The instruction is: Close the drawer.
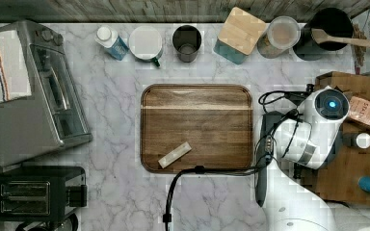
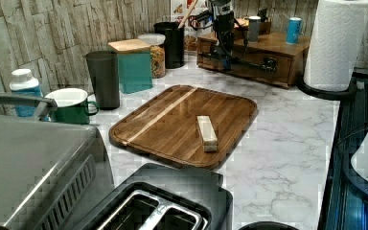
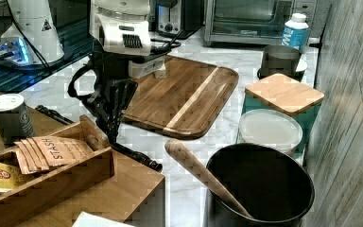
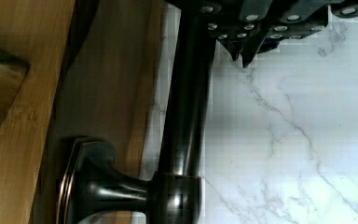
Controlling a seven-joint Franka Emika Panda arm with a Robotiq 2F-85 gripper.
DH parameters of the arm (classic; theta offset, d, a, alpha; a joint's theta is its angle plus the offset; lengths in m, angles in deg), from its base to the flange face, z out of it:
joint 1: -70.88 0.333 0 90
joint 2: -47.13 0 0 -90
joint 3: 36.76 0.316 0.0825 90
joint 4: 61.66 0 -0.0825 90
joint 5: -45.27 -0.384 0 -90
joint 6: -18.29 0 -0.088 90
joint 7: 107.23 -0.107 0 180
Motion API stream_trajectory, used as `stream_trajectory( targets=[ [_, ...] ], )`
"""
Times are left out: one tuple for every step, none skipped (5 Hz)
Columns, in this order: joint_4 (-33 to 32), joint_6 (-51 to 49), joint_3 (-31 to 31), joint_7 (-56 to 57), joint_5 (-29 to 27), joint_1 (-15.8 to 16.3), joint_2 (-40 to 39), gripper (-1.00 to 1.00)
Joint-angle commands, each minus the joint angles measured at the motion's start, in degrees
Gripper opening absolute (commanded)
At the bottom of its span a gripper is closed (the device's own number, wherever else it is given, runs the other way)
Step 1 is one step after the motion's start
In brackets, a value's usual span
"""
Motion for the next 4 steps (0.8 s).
stream_trajectory(
  targets=[
    [6.93,1.24,-8.86,-3.11,3.68,-4.04,3.27,-1.00],
    [6.93,1.26,-8.87,-3.11,3.68,-4.06,3.27,-1.00],
    [6.93,1.27,-8.93,-3.10,3.64,-3.99,3.26,-1.00],
    [6.93,1.24,-8.91,-3.10,3.66,-4.00,3.25,-1.00]
  ],
)
